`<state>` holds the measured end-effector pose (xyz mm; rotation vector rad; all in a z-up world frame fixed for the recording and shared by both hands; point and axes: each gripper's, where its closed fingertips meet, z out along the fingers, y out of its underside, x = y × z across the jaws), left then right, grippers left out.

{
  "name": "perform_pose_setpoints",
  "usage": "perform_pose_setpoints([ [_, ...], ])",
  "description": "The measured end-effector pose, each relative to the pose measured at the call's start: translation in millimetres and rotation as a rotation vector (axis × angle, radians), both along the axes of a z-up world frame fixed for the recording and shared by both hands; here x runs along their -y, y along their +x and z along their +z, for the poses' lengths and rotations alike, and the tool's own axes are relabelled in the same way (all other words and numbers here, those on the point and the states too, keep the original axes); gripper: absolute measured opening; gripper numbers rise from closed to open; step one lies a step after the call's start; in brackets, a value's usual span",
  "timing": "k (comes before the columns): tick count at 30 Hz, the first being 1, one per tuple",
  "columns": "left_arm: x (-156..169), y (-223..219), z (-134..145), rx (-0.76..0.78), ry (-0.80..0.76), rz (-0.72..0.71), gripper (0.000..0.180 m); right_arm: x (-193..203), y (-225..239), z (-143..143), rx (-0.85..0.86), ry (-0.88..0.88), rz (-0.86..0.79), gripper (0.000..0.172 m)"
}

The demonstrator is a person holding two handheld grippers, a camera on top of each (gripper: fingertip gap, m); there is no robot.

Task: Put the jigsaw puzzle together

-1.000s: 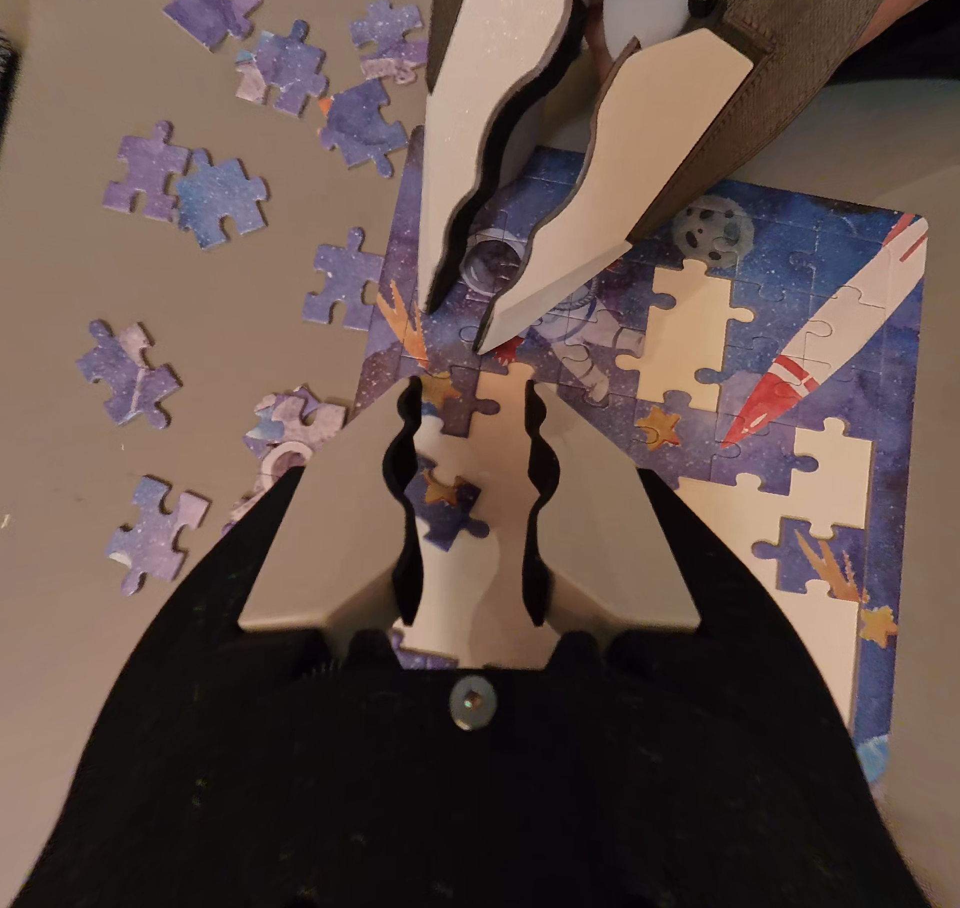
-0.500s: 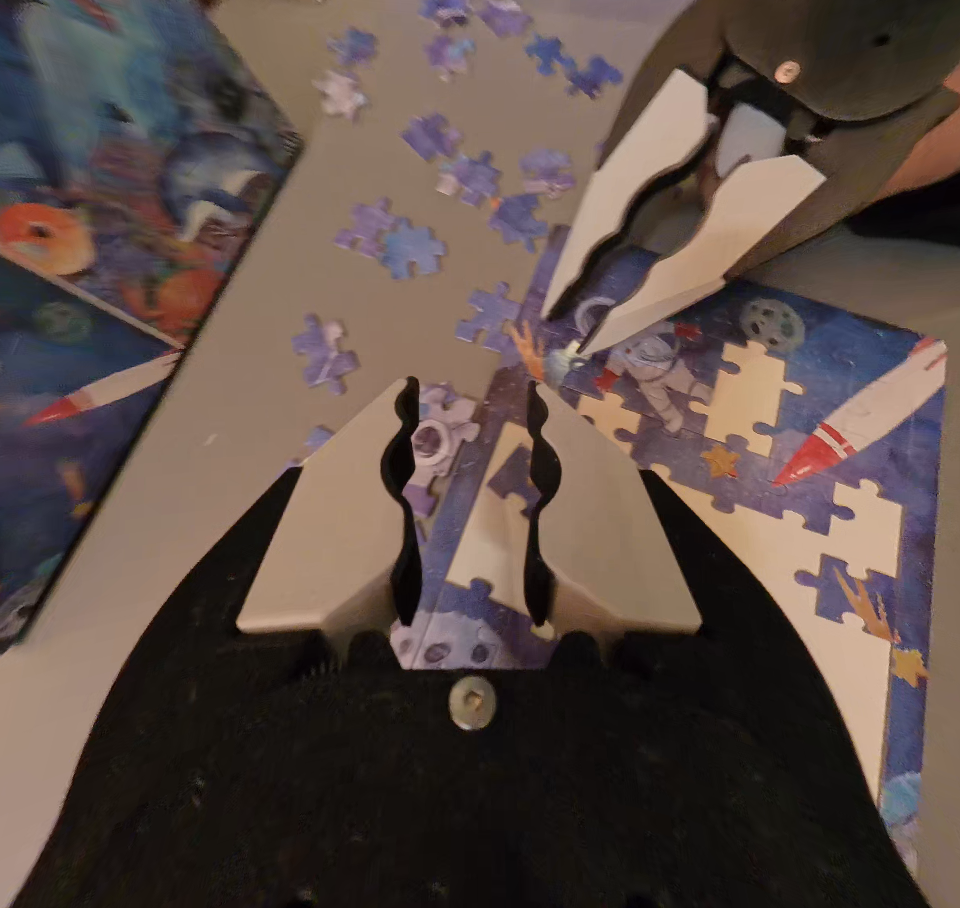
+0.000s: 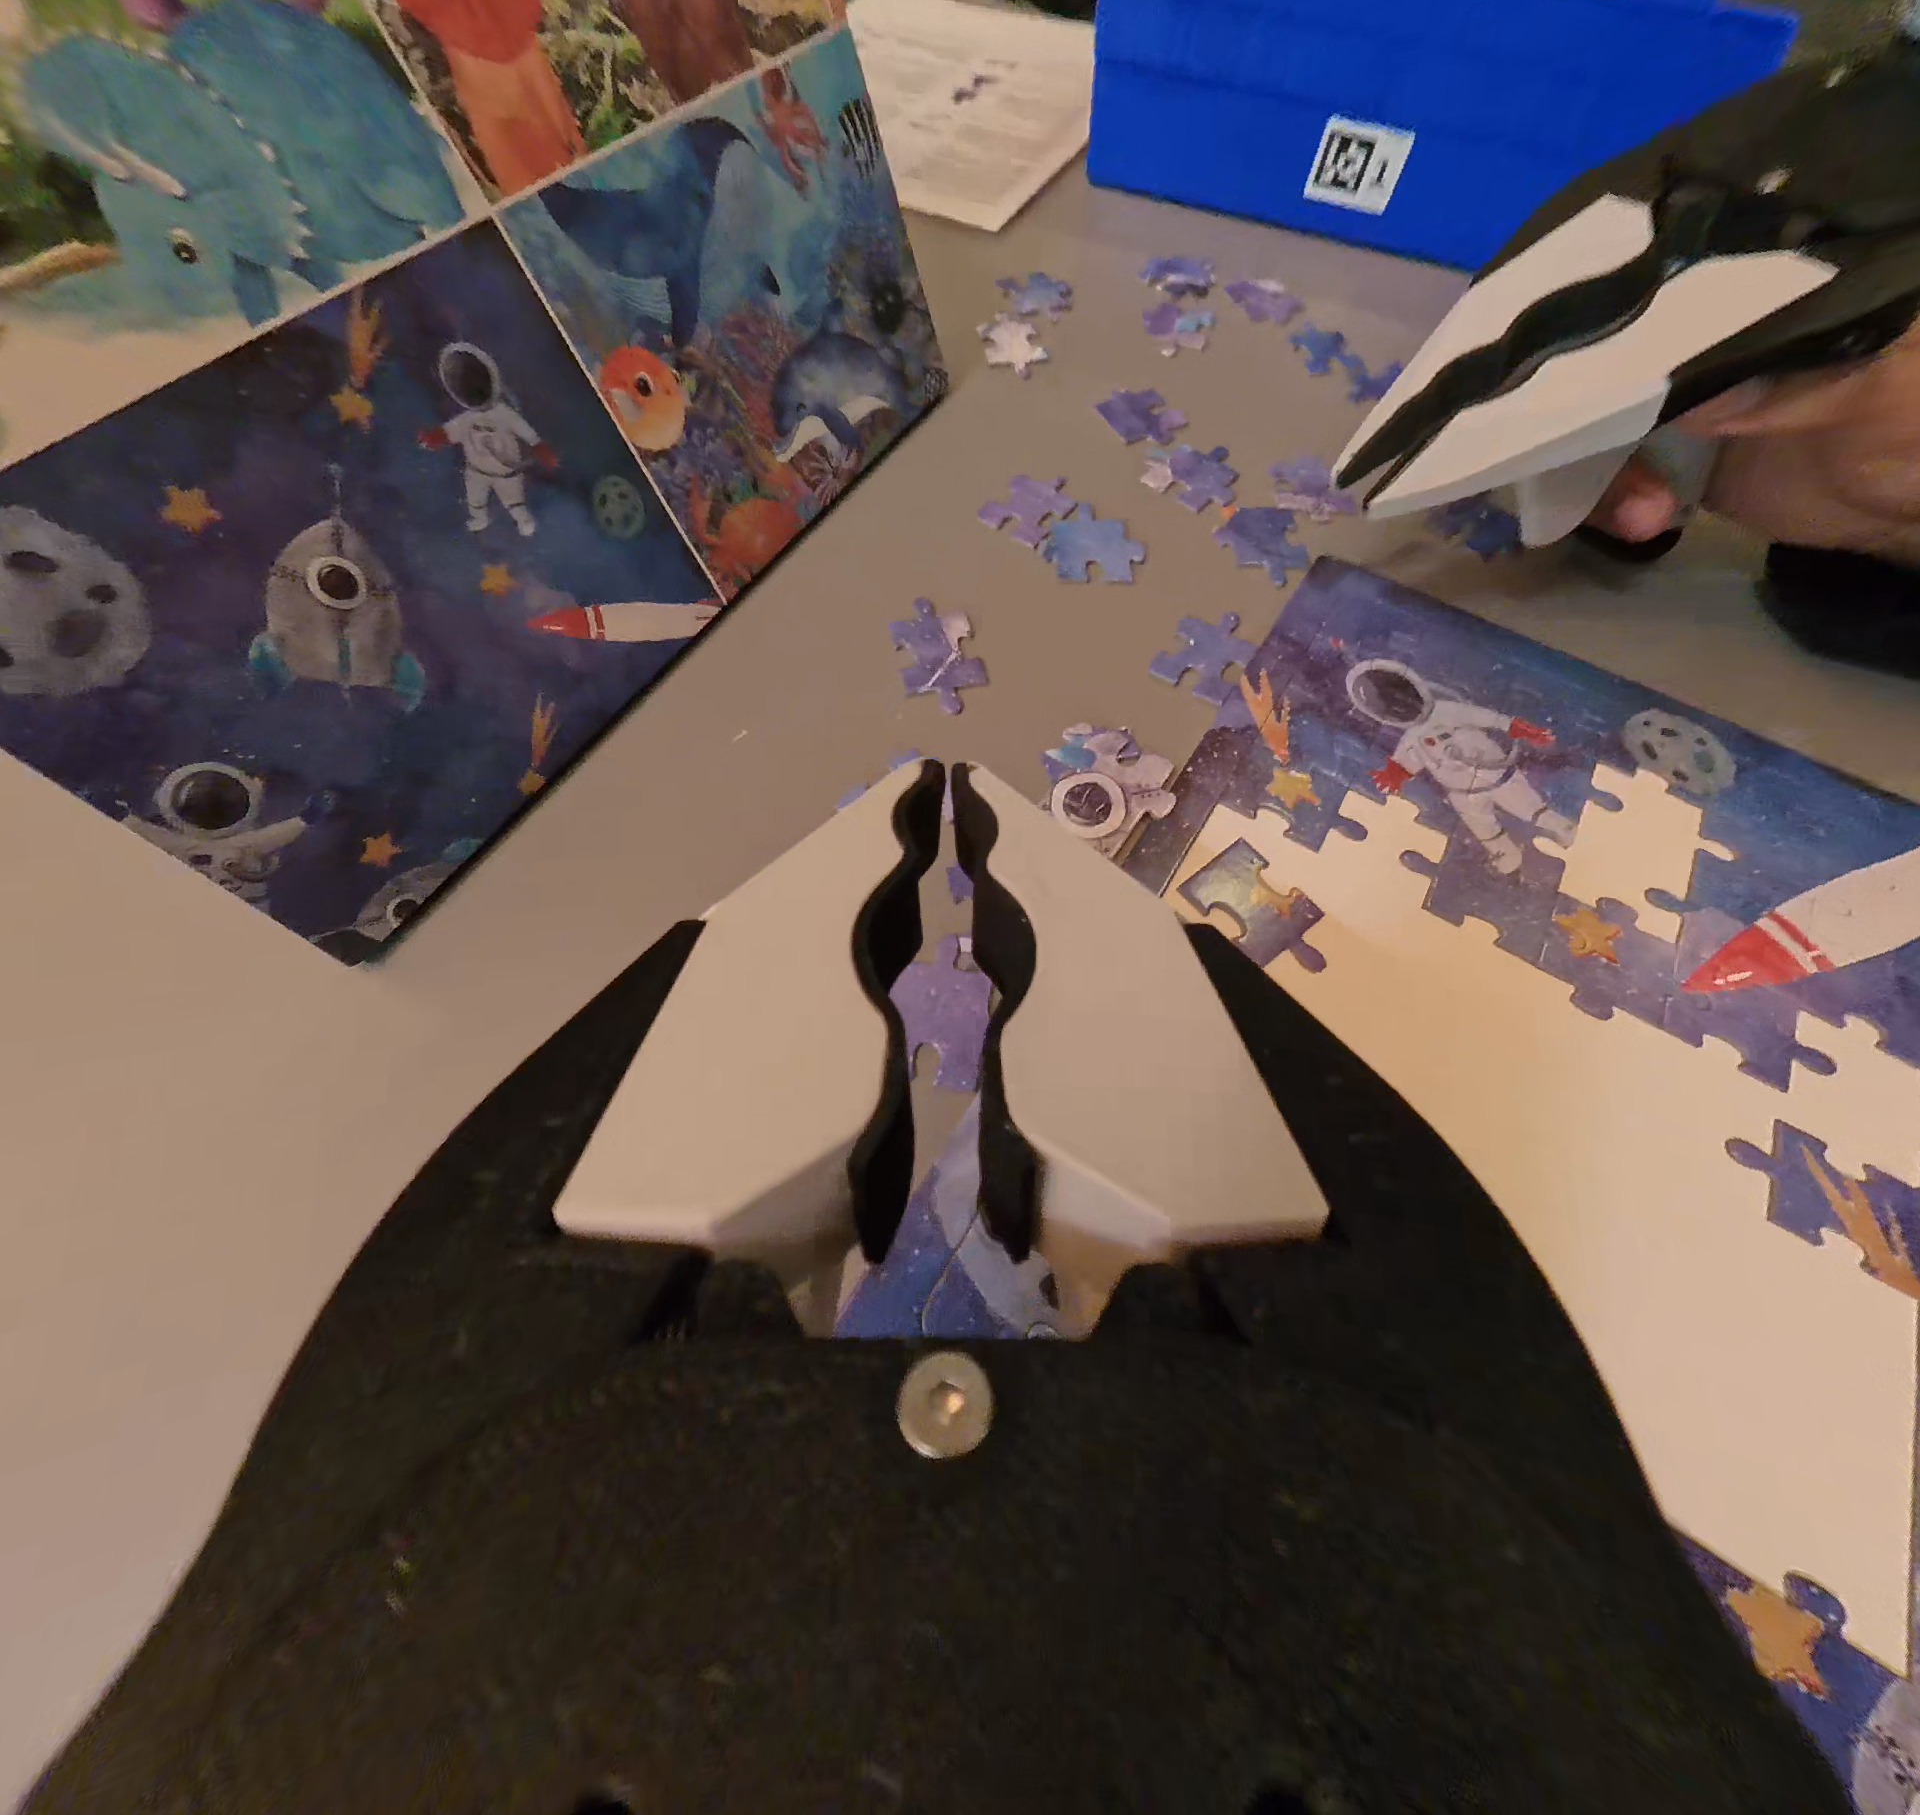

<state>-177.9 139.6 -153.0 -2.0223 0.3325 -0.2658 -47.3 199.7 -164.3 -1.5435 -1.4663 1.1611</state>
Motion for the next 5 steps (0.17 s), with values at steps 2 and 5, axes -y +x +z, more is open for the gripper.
perform_pose_setpoints([
  [2, 0.8, 0.7, 1.4, 0.046, 0.01, -0.009, 0.0, 0.8, -0.6, -2.0, 0.006, 0.011, 0.003, 0.008],
  [5, 0.6, 1.5, -4.2, 0.062, -0.009, -0.018, 0.0, 3.7, -1.7, -4.7, 0.022, 0.046, 0.01, 0.008],
])
